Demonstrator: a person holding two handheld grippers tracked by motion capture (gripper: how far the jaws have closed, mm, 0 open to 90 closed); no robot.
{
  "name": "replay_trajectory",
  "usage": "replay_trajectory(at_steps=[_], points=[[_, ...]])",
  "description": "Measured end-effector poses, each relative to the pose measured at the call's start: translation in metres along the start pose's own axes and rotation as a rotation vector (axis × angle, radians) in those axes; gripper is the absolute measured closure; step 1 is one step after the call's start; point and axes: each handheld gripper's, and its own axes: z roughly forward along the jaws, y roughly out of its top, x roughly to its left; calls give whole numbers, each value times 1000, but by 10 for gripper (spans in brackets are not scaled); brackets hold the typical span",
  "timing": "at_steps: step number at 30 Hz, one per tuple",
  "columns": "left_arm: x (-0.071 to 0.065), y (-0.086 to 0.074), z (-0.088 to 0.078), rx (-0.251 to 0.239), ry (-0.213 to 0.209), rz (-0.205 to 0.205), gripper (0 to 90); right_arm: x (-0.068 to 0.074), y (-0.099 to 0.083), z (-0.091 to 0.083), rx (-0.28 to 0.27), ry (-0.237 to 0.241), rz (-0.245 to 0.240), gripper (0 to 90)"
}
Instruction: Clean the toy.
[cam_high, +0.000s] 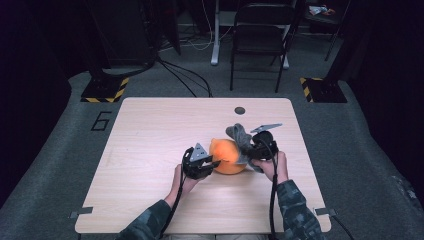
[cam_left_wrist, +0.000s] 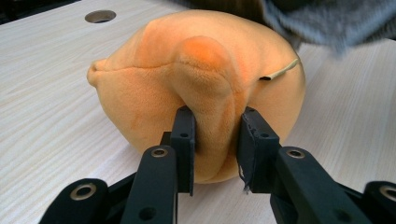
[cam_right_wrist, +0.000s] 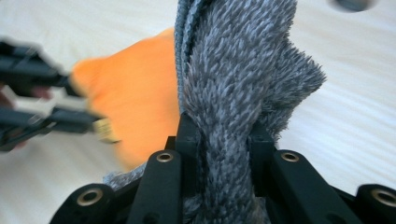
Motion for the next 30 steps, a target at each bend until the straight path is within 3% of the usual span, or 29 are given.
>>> replay_trajectory(at_steps=[2,5,7,10,13,17,19,23,28,30], points=[[0,0,1,-5,7,1,694,6,-2,9,20,1,-5,729],[2,-1,1,-10,2,-8,663,3,-6,16,25,5,18,730],[2,-1,1,-6,1,-6,594,3,-6,16,23,5,19,731],[-3,0,0,-1,47,1,457,4,-6,17,19,-17,5,730],[-9,0,0,15,69,29,340,6,-7,18,12,-30,19,730],[-18,-4,8,50,92,98,304,3,-7,20,-2,-34,21,729],[-21,-6,12,58,119,124,338,2,-8,20,0,-25,26,728],[-20,-7,14,36,150,102,535,0,-11,22,-22,-22,32,724],[-19,-5,12,31,154,80,671,1,-8,16,-42,-33,32,723],[-16,-4,8,29,136,43,692,4,-4,11,-59,-36,15,724]])
